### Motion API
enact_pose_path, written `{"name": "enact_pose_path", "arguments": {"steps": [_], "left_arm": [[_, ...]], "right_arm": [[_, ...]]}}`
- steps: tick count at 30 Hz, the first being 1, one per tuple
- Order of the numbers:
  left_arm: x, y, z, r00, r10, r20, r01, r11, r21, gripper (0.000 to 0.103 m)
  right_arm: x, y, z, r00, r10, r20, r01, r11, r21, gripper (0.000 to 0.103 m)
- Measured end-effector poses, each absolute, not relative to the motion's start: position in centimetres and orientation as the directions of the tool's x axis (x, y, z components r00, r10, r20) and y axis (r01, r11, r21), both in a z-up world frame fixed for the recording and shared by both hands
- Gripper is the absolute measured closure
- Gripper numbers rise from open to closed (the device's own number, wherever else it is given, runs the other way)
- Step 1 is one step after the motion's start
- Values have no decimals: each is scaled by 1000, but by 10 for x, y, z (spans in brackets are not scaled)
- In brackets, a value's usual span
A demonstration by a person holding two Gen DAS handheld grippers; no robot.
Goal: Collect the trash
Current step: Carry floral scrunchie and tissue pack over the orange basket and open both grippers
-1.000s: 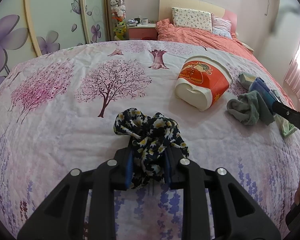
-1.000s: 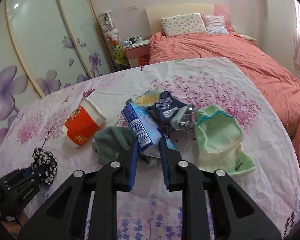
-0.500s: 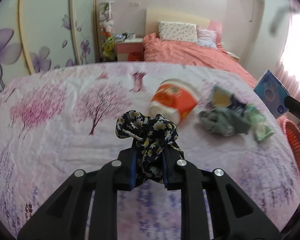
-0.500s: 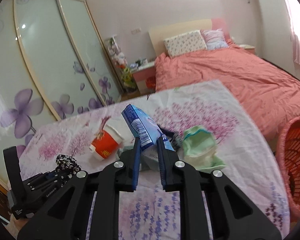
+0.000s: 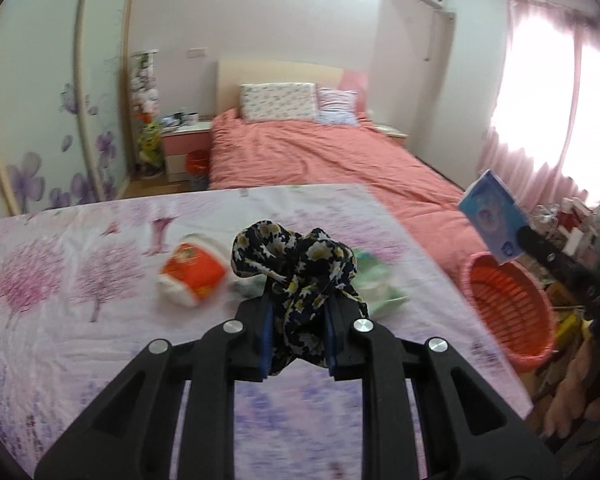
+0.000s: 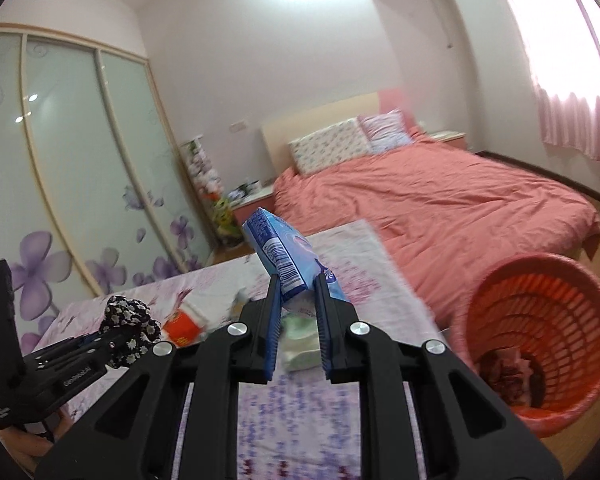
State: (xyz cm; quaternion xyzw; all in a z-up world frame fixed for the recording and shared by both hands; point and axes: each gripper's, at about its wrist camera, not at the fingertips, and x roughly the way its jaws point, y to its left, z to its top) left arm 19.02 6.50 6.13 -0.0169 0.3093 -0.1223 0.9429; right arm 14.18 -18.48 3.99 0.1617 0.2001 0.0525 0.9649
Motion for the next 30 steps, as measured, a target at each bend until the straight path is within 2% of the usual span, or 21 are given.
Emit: {"name": "enact_pose_path", "arguments": {"steps": [7, 17, 30], "left_arm": [[182, -8, 75, 749, -363, -555, 360, 925, -120, 83], [183, -112, 70, 654, -507, -562, 523, 839, -148, 83], [200, -214, 42, 552, -584, -594, 635, 757, -155, 82]], "right_arm": [[128, -224, 39, 933, 50, -356, 76, 941, 329, 86], [111, -290, 20, 918, -97, -385, 235, 914, 331, 86], [98, -359, 0, 898, -168, -407, 346, 841, 416, 86]]}}
